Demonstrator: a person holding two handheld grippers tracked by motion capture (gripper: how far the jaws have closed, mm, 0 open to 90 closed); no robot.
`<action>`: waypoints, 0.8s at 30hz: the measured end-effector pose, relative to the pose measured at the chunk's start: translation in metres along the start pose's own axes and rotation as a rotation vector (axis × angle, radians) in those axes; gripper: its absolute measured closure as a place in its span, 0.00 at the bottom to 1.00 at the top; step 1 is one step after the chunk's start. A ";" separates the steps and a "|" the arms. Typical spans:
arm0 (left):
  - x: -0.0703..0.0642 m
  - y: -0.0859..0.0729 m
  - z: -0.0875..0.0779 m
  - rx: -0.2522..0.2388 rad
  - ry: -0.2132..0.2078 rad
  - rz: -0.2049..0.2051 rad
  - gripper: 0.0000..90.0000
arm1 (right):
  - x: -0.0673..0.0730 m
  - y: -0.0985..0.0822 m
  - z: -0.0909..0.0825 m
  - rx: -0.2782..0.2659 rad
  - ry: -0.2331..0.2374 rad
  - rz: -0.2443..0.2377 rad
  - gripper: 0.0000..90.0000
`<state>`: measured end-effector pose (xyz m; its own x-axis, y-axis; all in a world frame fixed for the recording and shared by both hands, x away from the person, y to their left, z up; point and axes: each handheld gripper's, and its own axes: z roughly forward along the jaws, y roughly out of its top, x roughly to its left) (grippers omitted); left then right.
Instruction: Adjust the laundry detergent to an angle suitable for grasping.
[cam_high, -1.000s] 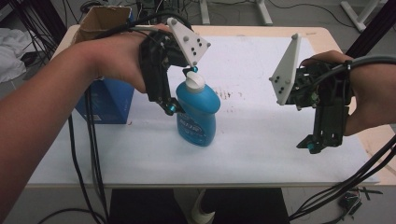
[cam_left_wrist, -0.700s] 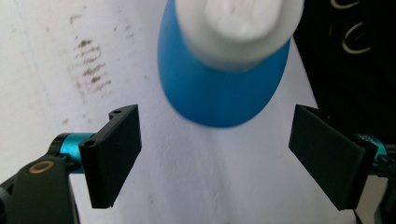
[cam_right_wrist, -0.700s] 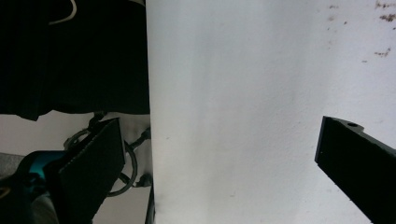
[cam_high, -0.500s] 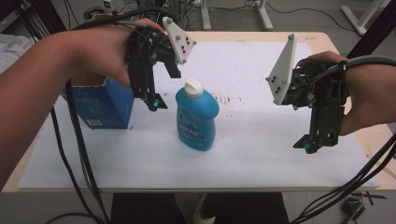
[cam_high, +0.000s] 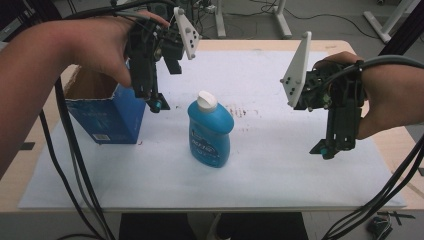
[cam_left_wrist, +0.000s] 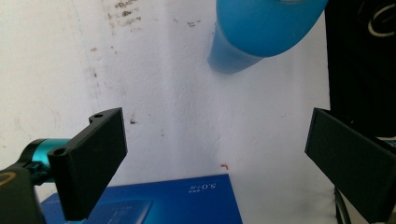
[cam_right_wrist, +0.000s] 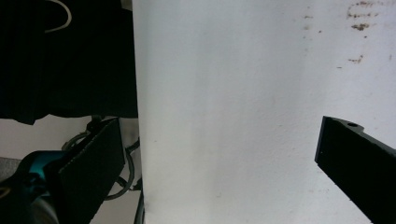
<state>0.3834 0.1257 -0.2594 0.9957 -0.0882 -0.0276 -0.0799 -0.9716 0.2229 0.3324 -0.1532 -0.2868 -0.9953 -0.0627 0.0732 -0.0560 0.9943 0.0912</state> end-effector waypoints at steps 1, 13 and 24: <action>0.001 0.000 -0.001 0.002 0.001 -0.004 0.06 | -0.002 0.000 -0.001 -0.001 0.000 0.002 0.01; 0.018 -0.007 -0.010 0.034 0.014 -0.074 0.02 | -0.019 0.004 -0.014 0.016 0.012 0.000 0.01; 0.035 -0.007 -0.018 0.063 0.014 -0.131 0.02 | -0.026 0.008 -0.020 0.022 0.018 -0.018 0.01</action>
<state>0.4194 0.1330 -0.2444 0.9983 0.0432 -0.0390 0.0488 -0.9864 0.1568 0.3597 -0.1449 -0.2685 -0.9927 -0.0816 0.0893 -0.0754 0.9947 0.0705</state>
